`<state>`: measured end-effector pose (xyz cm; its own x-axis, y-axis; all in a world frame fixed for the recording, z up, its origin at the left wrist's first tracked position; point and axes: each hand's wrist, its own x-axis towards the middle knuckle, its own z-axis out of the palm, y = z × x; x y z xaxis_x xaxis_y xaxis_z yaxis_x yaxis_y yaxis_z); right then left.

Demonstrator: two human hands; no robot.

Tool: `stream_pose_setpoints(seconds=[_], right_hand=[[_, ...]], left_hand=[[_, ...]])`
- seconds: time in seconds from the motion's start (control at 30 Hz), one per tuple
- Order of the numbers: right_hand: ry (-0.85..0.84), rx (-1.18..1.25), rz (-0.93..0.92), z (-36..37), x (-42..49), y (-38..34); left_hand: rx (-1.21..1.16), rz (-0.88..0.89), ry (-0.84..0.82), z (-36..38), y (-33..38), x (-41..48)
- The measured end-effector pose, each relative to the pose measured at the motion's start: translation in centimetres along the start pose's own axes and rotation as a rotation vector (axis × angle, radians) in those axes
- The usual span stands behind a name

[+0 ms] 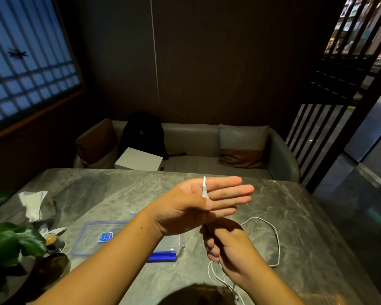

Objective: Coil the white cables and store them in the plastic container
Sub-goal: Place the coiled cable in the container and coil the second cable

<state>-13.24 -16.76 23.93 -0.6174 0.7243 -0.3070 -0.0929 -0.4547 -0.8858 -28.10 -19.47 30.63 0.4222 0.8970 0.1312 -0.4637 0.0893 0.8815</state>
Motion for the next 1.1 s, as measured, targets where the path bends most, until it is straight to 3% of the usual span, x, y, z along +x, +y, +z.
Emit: stream_pose_setpoints(seconds=[0.17,0.3,0.43,0.73,1.1], right_hand=[[-0.192,-0.190,-0.019,-0.5,-3.1,-1.2],[-0.308,-0.106,0.086,-1.4,-4.9,-2.9],[-0.365,-0.099,0.059,-2.9,-6.3,-5.5],[-0.250,-0.058,-0.167,-5.3,-5.4,-9.9],[-0.261,-0.269,-0.257,-3.8,-1.3,-11.8]], left_hand=[[-0.041,0.021,0.091,-0.9,-0.8,-0.6],[-0.072,0.010,0.129,-1.4,-1.4,-1.2],[-0.060,-0.029,0.136,-1.6,-2.0,-2.1],[-0.042,-0.100,0.082,-1.7,-2.5,-3.6],[0.187,-0.219,-0.017,-0.5,-2.6,-2.8]])
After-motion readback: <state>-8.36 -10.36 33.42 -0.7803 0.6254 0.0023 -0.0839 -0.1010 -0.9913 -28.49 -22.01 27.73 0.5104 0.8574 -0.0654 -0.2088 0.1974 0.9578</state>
